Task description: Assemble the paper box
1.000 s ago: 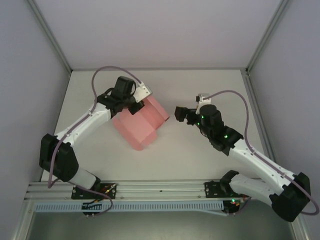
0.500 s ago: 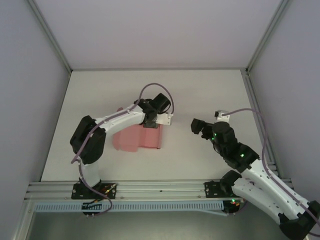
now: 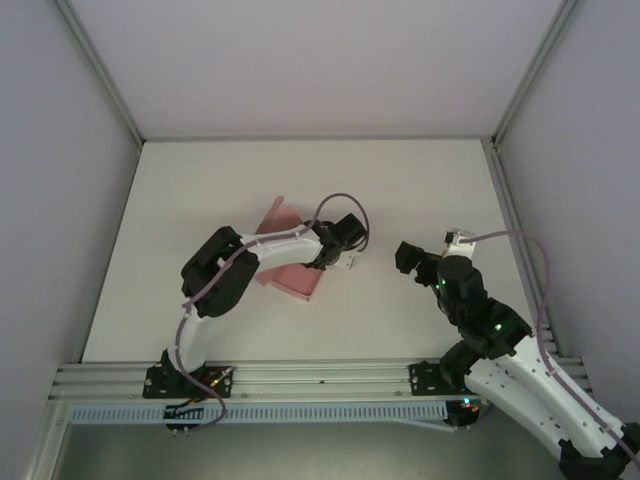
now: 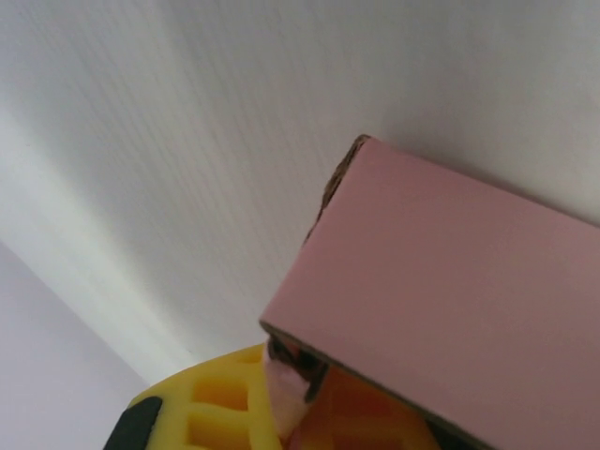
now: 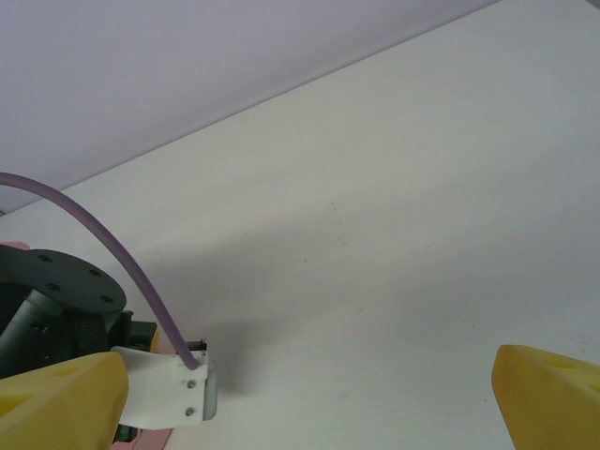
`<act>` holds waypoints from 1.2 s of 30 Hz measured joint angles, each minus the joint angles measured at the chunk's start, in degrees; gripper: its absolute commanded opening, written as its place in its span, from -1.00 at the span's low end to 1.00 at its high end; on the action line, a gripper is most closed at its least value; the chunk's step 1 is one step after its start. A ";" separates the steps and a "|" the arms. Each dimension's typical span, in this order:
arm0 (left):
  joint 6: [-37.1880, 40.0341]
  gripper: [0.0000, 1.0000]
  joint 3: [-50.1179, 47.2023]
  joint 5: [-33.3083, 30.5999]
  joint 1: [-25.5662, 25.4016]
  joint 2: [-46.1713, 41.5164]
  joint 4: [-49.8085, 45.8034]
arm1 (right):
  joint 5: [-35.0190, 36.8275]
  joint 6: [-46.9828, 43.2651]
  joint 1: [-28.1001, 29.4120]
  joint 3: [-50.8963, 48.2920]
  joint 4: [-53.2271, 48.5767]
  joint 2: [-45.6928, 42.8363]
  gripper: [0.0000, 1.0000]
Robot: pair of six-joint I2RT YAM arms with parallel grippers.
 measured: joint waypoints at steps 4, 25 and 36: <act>-1.49 -1.00 0.74 -1.97 -0.83 1.46 1.68 | 0.39 -0.39 0.00 -0.31 -0.37 -1.03 1.00; -3.43 0.35 1.27 6.29 0.42 -4.55 3.56 | 0.85 -0.87 -0.26 -2.97 -0.70 -2.62 1.00; -10.51 1.00 -3.48 13.84 2.34 -21.68 7.82 | -2.21 -4.66 -0.37 -2.80 3.17 1.25 1.00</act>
